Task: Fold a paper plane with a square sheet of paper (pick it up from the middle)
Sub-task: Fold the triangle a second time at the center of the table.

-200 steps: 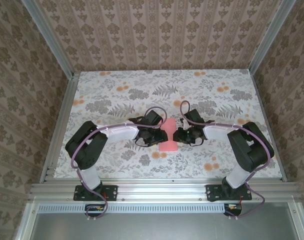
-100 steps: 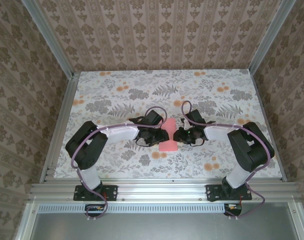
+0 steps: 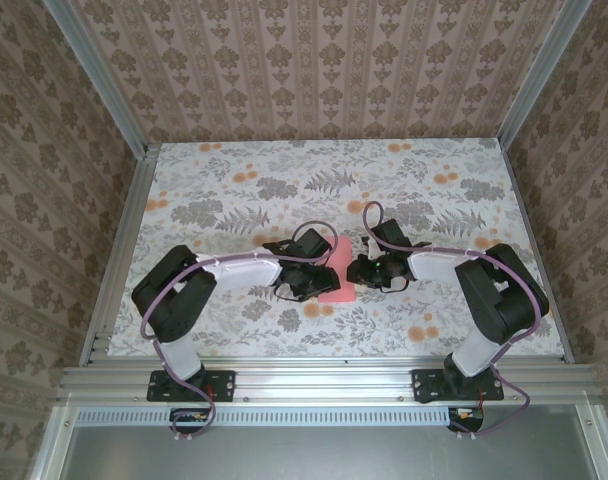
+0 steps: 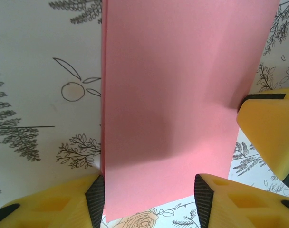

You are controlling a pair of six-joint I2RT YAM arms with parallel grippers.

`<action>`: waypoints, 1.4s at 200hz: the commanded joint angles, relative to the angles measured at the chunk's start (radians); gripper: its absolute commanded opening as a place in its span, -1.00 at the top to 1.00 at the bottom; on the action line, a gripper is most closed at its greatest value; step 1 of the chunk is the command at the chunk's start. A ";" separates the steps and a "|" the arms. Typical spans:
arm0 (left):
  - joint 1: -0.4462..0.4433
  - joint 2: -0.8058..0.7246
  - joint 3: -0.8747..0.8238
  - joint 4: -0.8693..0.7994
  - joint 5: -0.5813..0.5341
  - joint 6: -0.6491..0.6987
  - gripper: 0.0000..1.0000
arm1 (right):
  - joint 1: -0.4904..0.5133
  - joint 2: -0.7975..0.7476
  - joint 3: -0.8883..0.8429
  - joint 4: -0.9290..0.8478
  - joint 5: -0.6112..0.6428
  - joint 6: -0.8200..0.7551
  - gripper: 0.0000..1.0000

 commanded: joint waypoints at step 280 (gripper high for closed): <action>0.088 0.021 -0.044 0.232 0.070 -0.049 0.11 | -0.003 -0.001 -0.004 -0.038 0.014 -0.013 0.48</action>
